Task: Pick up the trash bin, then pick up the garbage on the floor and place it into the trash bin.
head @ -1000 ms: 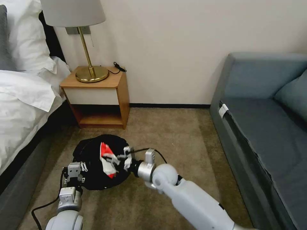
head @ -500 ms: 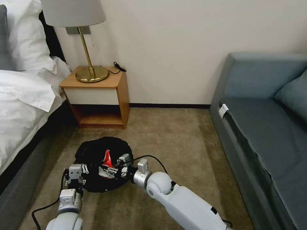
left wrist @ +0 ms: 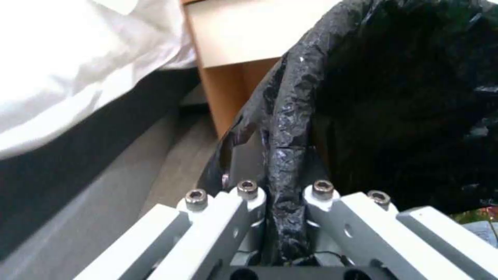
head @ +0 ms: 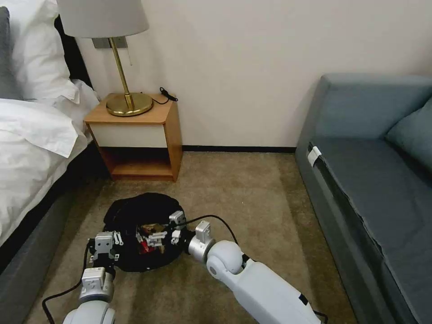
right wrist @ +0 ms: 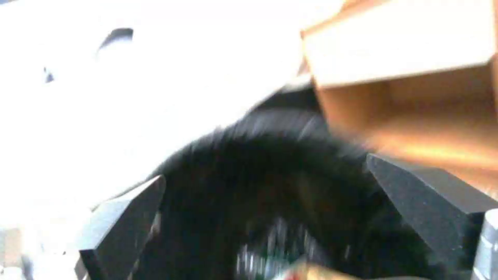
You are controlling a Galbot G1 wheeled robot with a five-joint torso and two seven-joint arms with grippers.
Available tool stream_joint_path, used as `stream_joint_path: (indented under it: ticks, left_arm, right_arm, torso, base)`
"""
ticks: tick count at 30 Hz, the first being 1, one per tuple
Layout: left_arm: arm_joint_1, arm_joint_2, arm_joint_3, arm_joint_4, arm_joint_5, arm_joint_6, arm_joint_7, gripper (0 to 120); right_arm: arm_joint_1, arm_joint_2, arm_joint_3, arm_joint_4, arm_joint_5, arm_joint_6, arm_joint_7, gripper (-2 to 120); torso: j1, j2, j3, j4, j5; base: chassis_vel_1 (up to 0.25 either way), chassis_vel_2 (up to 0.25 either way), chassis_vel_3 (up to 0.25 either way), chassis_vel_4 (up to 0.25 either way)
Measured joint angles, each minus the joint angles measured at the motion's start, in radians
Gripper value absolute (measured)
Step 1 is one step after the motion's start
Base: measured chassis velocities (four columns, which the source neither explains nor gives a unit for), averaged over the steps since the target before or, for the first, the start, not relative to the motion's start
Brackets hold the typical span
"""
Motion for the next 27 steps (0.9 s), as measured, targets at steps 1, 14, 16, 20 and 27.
stream_joint_path:
  ticks: [1, 14, 16, 20, 27]
  left_arm:
    - [-0.004, -0.005, 0.001, -0.015, -0.047, 0.031, -0.025, 2]
    - [-0.071, -0.037, -0.011, -0.095, -0.593, 0.23, -0.226, 2]
    - [-0.082, -0.052, -0.017, -0.08, -0.741, 0.221, -0.229, 2]
    - [-0.092, -0.062, -0.013, -0.045, -0.775, 0.215, -0.234, 2]
    - [-0.133, -0.046, -0.001, 0.051, -0.803, 0.213, -0.252, 2]
  right_arm:
    - [-0.008, 0.0, 0.031, 0.025, 0.021, -0.005, 0.003, 100]
    - [-0.038, -0.03, 0.348, 0.247, 0.181, -0.001, 0.015, 100]
    - [-0.059, -0.024, 0.42, 0.251, 0.193, -0.009, 0.016, 100]
    - [-0.09, -0.015, 0.468, 0.251, 0.191, -0.014, 0.014, 100]
    - [-0.156, -0.015, 0.513, 0.266, 0.15, -0.021, 0.008, 100]
  torso:
    - [0.0, 0.0, 0.0, 0.0001, 0.0001]
    - [0.0, 0.0, 0.0, -0.0002, -0.0001]
    - [0.0, 0.0, 0.0, -0.0002, 0.0001]
    - [0.0, 0.0, 0.0, -0.0001, 0.0]
    - [0.0, 0.0, 0.0, -0.0001, -0.0001]
  base:
    - [0.0, 0.0, 0.0, 0.0]
    - [0.0, 0.0, 0.0, 0.0]
    - [0.0, 0.0, 0.0, 0.0]
    - [0.0, 0.0, 0.0, 0.0]
    - [0.0, 0.0, 0.0, 0.0]
